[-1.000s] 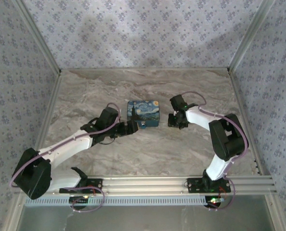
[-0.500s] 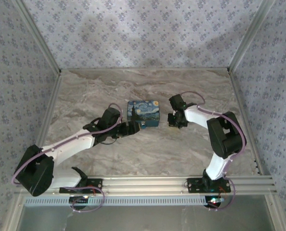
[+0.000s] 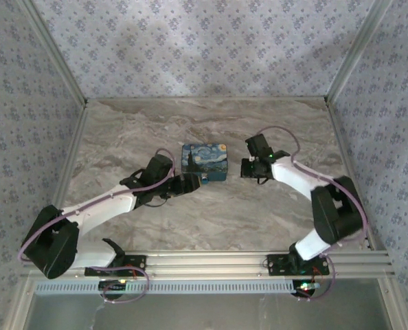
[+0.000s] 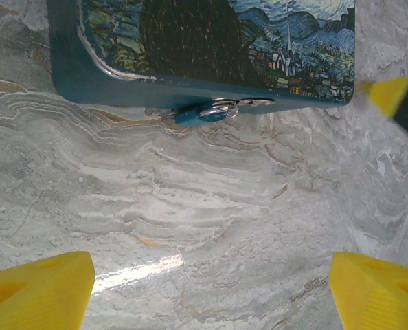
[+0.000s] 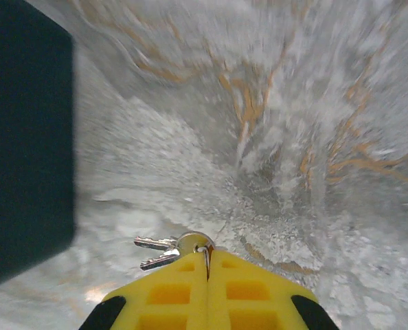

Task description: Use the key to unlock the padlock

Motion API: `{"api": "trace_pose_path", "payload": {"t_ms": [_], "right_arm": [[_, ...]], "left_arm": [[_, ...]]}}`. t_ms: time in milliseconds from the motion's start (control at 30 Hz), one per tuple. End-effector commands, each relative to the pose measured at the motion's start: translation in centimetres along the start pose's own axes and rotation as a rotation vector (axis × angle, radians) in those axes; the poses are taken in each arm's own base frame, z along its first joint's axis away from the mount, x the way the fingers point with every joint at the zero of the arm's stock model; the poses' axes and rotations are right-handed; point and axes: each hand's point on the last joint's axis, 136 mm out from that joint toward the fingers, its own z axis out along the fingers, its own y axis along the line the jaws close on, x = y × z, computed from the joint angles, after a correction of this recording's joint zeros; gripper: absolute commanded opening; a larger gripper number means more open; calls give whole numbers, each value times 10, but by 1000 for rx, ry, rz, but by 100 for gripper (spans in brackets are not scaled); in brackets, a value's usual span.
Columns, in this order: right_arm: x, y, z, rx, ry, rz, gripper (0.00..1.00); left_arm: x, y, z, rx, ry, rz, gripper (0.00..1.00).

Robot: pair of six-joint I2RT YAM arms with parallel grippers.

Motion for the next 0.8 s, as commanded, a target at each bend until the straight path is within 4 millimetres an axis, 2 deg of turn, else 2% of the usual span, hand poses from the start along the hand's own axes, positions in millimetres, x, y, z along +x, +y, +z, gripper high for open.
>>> {"api": "trace_pose_path", "payload": {"t_ms": [0,233,367,533,667,767], "right_arm": [[-24,7,-39,-38,-132,-21,0],[-49,34,-118,-171,-312,-63,0],[-58,56,-156,-256,-396,-91,0],[-60,87,-193,-330,-476,-158,0],[-58,110,-215,-354,-541,-247,0],[-56,121,-222,-374,-562,-278,0]], "left_arm": [[-11,-14,-8,19,-39,37,88],[-45,-50,-37,97,-139,99,88],[-70,-80,-61,207,-213,128,79],[-89,-120,-88,334,-259,174,64],[-95,-151,-106,439,-268,203,62],[-96,-168,-115,525,-272,215,57]]}}
